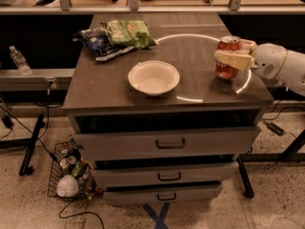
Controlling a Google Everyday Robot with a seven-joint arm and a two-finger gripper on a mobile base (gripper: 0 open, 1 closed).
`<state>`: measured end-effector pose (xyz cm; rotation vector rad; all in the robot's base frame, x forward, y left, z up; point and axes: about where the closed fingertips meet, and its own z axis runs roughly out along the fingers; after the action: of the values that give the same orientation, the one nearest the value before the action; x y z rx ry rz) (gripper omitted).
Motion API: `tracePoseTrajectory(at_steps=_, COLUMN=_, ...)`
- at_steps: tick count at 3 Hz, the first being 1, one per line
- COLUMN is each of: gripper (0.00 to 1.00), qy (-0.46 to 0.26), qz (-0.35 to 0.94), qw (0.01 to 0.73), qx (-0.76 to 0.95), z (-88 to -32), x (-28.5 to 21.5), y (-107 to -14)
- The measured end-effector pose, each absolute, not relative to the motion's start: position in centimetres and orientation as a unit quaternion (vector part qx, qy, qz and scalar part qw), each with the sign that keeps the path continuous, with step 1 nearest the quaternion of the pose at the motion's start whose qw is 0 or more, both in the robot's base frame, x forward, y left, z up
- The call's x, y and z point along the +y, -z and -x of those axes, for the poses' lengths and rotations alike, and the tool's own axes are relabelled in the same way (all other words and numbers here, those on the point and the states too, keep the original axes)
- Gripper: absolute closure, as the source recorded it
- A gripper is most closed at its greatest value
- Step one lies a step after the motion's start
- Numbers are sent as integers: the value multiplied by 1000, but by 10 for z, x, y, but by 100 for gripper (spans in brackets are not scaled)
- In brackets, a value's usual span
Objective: Place coke can upright
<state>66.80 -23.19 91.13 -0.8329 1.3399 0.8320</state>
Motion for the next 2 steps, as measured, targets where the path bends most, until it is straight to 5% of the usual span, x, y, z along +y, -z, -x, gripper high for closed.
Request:
tracePoseTrajectory(at_steps=1, gripper=98, qy=-361, qz=356, qw=635, qx=583, z=-668, x=-236, y=-914)
tracePoseTrajectory(at_steps=2, gripper=100, qy=-353, qz=353, qw=656, qx=566, z=-666, x=-240, y=-919)
